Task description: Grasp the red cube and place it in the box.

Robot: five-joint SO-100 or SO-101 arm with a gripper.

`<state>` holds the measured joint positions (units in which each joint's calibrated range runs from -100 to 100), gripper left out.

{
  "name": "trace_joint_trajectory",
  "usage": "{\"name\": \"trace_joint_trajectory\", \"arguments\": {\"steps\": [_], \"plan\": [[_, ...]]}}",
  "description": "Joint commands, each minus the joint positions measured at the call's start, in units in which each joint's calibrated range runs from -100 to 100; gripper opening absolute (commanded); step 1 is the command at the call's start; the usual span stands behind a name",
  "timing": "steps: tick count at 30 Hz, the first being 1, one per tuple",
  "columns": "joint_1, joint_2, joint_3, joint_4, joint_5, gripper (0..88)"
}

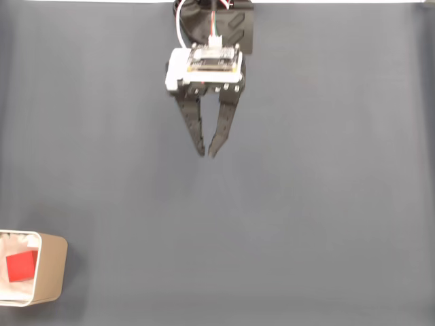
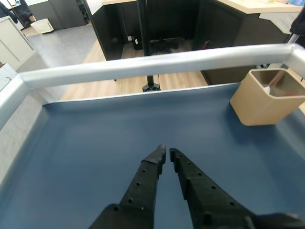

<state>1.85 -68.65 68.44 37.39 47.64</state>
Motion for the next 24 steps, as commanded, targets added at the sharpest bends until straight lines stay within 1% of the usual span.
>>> {"name": "trace_joint_trajectory", "arguments": {"steps": [1,6,11,15,24], "plan": [[-2.42,-13.93,9.66,6.22,-0.73,0.0],[-4.06,-22.68,17.69,20.48,-1.27,0.0],[-4.77,-26.50,23.43,31.38,-2.00,0.0],[-3.99,-29.79,27.81,38.18,-1.66,0.0],[-1.43,-31.26,31.37,38.10,-0.49,0.0]]}}
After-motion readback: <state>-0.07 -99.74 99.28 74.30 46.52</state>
